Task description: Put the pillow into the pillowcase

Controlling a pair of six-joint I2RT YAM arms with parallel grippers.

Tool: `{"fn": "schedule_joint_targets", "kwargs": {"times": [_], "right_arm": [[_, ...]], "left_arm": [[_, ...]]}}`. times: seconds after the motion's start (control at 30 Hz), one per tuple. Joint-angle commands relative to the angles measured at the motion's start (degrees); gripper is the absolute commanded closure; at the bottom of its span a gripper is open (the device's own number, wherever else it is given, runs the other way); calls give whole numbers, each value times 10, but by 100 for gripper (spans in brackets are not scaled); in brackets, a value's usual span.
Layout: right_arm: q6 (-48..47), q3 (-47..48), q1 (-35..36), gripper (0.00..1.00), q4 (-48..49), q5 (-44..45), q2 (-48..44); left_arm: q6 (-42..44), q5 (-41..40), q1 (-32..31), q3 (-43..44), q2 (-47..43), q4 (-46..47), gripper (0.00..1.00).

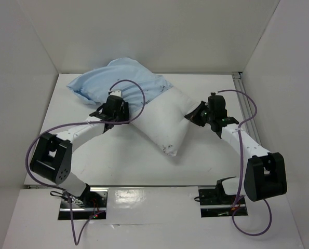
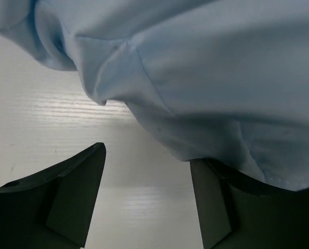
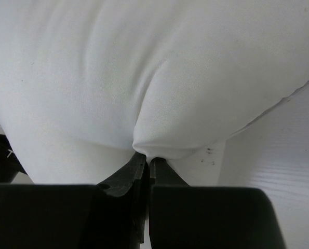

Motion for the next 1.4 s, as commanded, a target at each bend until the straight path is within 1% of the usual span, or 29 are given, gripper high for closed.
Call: {"fn": "schedule_joint_targets", "kwargs": {"times": [0.0, 0.1, 0.13, 0.27, 0.3, 0.37, 0.4, 0.47, 0.5, 0.57, 0.6, 0.63, 0.67, 0.7, 0.73, 0.77, 0.8, 0.83, 0.97, 1.03, 1.1, 1.13, 1.23, 1.27, 1.3, 1.33, 1.37], "right_arm": [[-8, 31, -3, 100, 9, -3, 0], [-8, 31, -9, 100, 9, -3, 0], [-8, 31, -9, 100, 9, -3, 0], [-8, 31, -9, 100, 3, -3, 0], [-2, 31, -9, 100, 14, -10, 6], [6, 31, -9, 100, 27, -20, 11], [22, 31, -9, 100, 44, -20, 20], [34, 38, -9, 100, 60, -38, 32], [47, 48, -9, 100, 79, -38, 47], [53, 79, -9, 100, 95, -45, 63], [53, 95, -9, 100, 95, -45, 72], [53, 131, -9, 100, 95, -40, 91], [53, 150, -9, 100, 95, -40, 100], [53, 164, -9, 100, 95, -32, 108], [53, 176, -9, 100, 95, -25, 121], [53, 191, -9, 100, 95, -18, 121], [60, 191, -9, 100, 95, -18, 128], [60, 191, -9, 100, 102, -18, 128], [65, 142, -9, 100, 112, -24, 122], [43, 125, -9, 100, 91, -24, 94], [27, 96, -9, 100, 74, -24, 70], [4, 89, -9, 100, 46, -38, 43], [-34, 74, -9, 100, -13, -45, -2], [-67, 69, -9, 100, -51, -45, -30], [-85, 69, -9, 100, -75, -45, -39], [-100, 69, -9, 95, -100, -45, -46], [-134, 74, -9, 59, -150, -45, -58]], "left_arm": [[13, 16, 19, 35, 23, 41, 22], [13, 16, 34, 41, 30, 41, 32], [13, 25, 34, 41, 30, 41, 46], [18, 60, 34, 61, 24, 31, 93], [18, 66, 26, 82, 24, 19, 100], [18, 103, 8, 97, 24, 4, 100], [12, 140, -15, 125, 24, -5, 100], [-1, 190, -38, 158, 24, -13, 100], [-15, 231, -65, 202, 24, -18, 100], [-15, 276, -88, 260, 47, -24, 100], [-20, 315, -109, 298, 58, -32, 100], [-20, 341, -118, 391, 73, -59, 100], [-20, 366, -129, 440, 90, -72, 100], [-26, 409, -141, 486, 122, -79, 100], [-34, 429, -161, 570, 137, -87, 100], [-43, 449, -167, 603, 150, -94, 100], [-62, 486, -167, 628, 170, -94, 100], [-69, 498, -167, 663, 176, -94, 100], [-89, 518, -129, 672, 182, -94, 100], [-94, 531, -110, 645, 182, -104, 100], [-94, 538, -104, 620, 154, -104, 100], [-84, 527, -99, 606, 144, -119, 100], [-67, 521, -99, 578, 94, -146, 100], [-67, 503, -99, 555, 82, -161, 100], [-61, 494, -99, 544, 72, -171, 100], [-61, 481, -99, 534, 53, -183, 100], [-45, 442, -99, 519, 44, -222, 100]]}}
